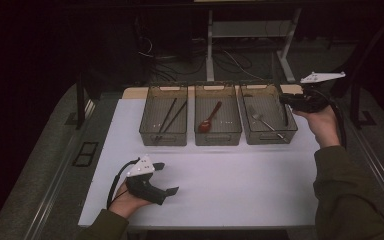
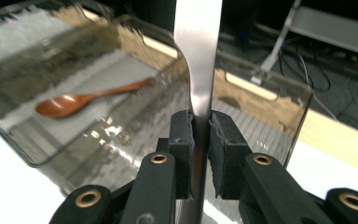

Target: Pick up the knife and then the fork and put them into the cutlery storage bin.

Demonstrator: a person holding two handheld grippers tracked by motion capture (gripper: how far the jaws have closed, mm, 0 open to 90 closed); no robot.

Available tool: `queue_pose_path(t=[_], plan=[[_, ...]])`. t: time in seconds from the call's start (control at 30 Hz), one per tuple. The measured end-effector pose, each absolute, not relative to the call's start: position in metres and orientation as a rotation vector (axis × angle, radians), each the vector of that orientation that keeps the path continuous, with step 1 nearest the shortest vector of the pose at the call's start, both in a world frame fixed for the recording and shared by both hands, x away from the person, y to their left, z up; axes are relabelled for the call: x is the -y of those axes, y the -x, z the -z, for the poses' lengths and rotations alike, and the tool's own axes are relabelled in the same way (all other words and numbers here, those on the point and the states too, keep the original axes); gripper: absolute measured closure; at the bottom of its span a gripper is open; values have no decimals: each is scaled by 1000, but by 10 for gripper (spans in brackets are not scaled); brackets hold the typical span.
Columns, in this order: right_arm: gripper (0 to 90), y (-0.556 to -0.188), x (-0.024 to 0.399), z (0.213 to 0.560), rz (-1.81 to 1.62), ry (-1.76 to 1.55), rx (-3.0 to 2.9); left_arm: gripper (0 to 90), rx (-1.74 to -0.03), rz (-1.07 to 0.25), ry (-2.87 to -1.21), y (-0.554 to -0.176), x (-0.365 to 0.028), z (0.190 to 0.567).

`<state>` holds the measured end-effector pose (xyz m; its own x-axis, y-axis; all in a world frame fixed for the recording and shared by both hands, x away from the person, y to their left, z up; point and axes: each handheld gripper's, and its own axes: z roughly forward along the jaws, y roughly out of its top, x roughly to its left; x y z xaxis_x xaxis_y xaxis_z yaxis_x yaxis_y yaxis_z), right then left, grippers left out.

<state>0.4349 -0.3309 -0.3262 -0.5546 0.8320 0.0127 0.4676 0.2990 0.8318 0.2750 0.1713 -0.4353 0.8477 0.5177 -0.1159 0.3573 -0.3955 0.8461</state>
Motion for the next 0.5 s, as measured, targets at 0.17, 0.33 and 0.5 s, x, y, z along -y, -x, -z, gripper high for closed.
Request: queue_pose_path(t=[0.17,0.33,0.5], plan=[[788,-448,332,341,-1083,-1216,-2180,22,-641,-200,-2023,-275,-171,436],[787,-456,332,355,-1009,-1257,-2220,22,-641,-204,-2028,-275,-171,435],[787,-462,329,365,-916,-1269,-2290,22,-640,-205,-2029,-275,-172,435]])
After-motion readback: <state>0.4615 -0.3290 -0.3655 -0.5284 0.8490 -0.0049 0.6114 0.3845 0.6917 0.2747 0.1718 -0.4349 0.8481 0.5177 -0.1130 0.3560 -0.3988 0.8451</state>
